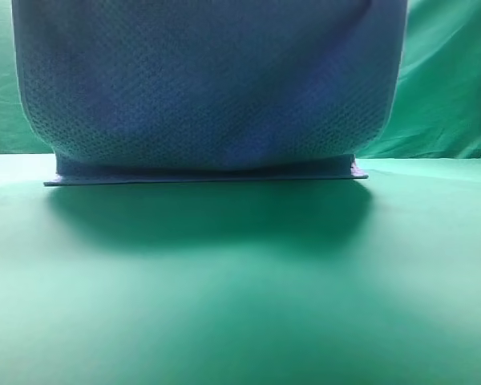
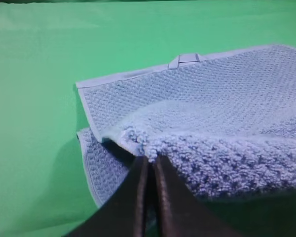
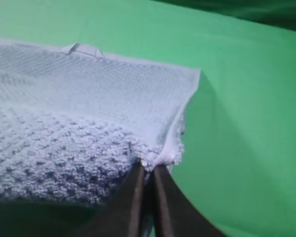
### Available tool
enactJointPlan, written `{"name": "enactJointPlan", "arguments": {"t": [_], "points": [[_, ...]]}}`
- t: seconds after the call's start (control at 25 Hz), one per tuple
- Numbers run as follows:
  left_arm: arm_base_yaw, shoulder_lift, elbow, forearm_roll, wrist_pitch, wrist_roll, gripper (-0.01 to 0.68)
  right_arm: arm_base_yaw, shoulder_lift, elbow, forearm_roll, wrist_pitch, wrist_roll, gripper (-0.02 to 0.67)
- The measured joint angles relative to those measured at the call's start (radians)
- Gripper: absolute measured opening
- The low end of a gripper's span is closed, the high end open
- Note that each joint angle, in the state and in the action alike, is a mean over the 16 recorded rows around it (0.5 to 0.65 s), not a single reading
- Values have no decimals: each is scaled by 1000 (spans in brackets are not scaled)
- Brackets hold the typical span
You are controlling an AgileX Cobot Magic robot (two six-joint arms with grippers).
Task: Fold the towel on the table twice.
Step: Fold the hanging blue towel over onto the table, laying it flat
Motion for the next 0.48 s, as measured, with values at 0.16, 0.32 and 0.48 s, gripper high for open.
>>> {"name": "enactJointPlan", "arguments": {"t": [0.16,0.32,0.48], "points": [[-28,-71,76,0,2,-3,0,0,-116,156,13,-36,0,0],[-54,-151,148,1,6,-10,0,0,-230,277,21,-52,0,0],[-73,-235,226,1,12,-18,0,0,-335,378,38,-54,0,0]]}}
